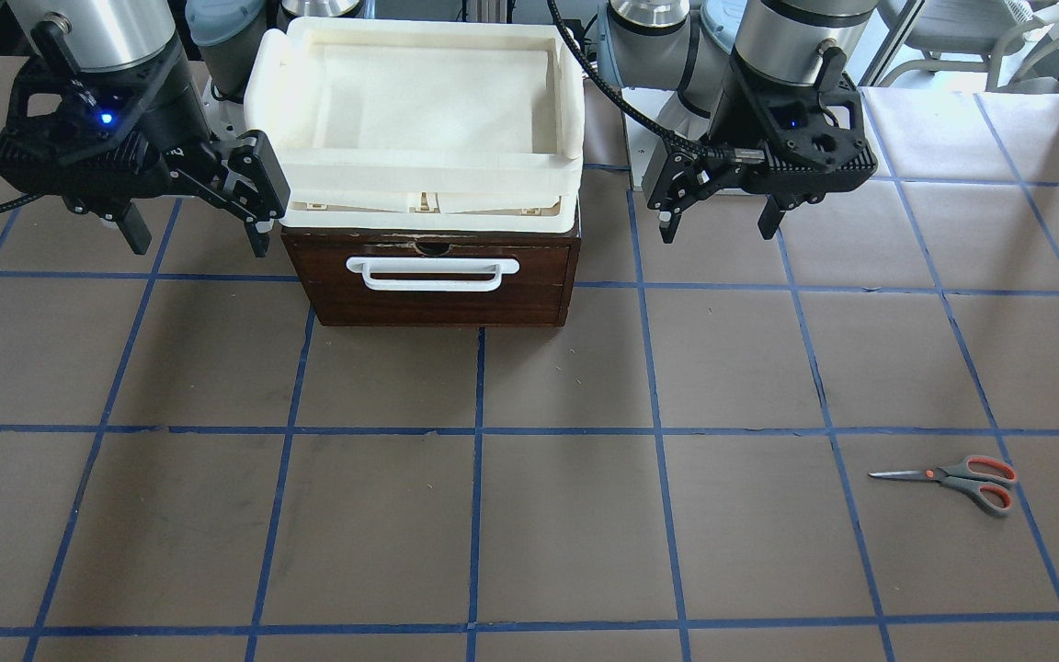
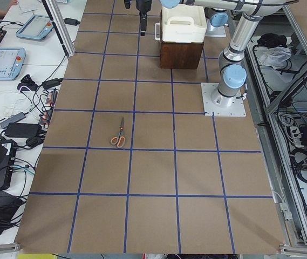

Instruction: Place scissors in drawer with both arms

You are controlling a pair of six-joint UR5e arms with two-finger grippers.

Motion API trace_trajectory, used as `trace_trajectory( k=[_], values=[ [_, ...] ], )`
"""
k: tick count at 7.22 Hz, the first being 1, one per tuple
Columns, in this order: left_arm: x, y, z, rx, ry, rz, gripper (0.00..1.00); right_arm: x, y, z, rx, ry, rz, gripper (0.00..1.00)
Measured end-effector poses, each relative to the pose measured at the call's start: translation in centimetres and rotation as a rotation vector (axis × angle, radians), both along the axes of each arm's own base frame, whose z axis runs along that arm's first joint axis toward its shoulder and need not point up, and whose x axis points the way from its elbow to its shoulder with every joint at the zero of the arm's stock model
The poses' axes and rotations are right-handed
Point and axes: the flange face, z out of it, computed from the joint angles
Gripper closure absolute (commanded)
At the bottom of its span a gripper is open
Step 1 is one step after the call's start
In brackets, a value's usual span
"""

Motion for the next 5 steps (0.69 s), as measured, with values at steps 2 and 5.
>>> trace_trajectory(
  k=[2,5],
  values=[
    [0.3,-0.1,0.0,0.003,-0.005,-0.022,0.0,0.0,0.0,-0.1,0.002,0.0,0.002,0.0],
    [1.3,-0.2,0.0,0.007,-0.02,-0.099,0.0,-0.1,-0.5,-1.2,0.027,0.002,-0.003,0.0]
  ],
)
